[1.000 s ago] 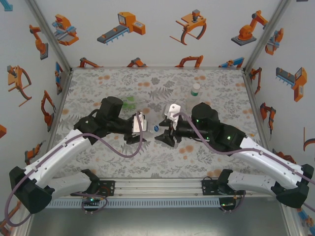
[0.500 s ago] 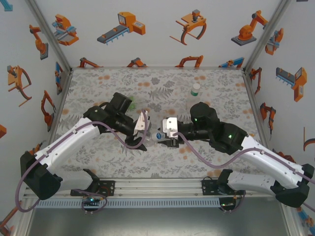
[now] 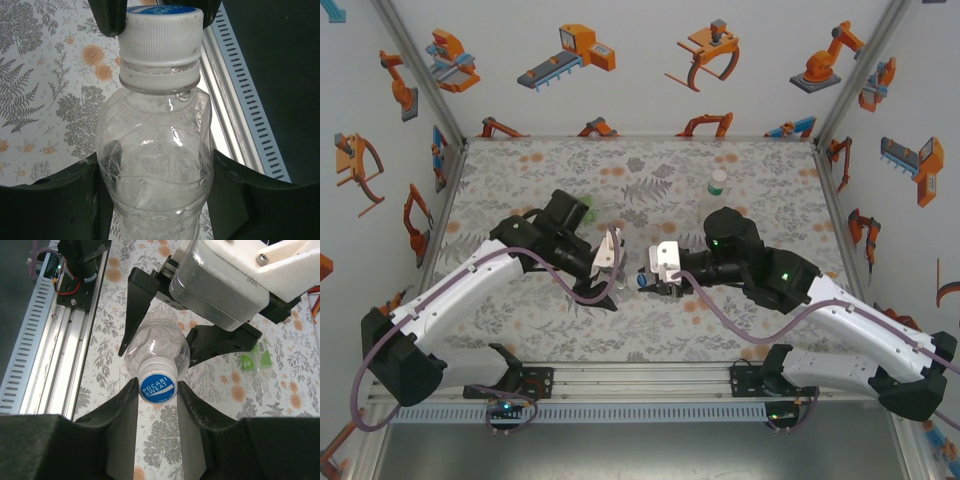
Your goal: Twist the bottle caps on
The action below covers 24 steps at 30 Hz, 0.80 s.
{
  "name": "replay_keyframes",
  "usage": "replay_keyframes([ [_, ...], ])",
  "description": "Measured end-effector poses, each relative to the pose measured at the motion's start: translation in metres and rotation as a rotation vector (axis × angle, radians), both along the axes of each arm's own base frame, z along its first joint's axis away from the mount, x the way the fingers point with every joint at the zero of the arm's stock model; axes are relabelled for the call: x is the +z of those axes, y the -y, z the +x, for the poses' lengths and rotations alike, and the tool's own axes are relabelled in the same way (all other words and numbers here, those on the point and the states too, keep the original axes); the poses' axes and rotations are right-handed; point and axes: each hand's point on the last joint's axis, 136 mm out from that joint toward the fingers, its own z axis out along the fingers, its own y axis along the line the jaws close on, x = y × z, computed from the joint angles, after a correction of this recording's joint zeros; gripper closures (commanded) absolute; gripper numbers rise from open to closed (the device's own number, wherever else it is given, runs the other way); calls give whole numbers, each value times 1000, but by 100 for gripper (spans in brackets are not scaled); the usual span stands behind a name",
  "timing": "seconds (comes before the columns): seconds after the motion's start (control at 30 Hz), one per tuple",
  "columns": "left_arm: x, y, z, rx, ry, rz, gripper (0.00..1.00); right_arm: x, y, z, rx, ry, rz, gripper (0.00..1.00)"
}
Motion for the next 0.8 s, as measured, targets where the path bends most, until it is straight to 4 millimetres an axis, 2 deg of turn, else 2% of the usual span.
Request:
replay_keyframes([
  [0.2, 3, -3, 4, 28, 51, 0, 100, 3, -3, 7, -61, -57, 30, 87],
  [0.37, 4, -8, 17, 111, 163, -13, 100, 2, -6, 23, -182, -174, 89, 88],
  [0.5, 0, -14, 32, 210, 258, -9, 100, -4, -9, 43, -331, -322, 158, 100],
  [0.8, 8, -20, 75, 412, 418, 6, 100, -7, -4, 99, -729, -759, 361, 100],
])
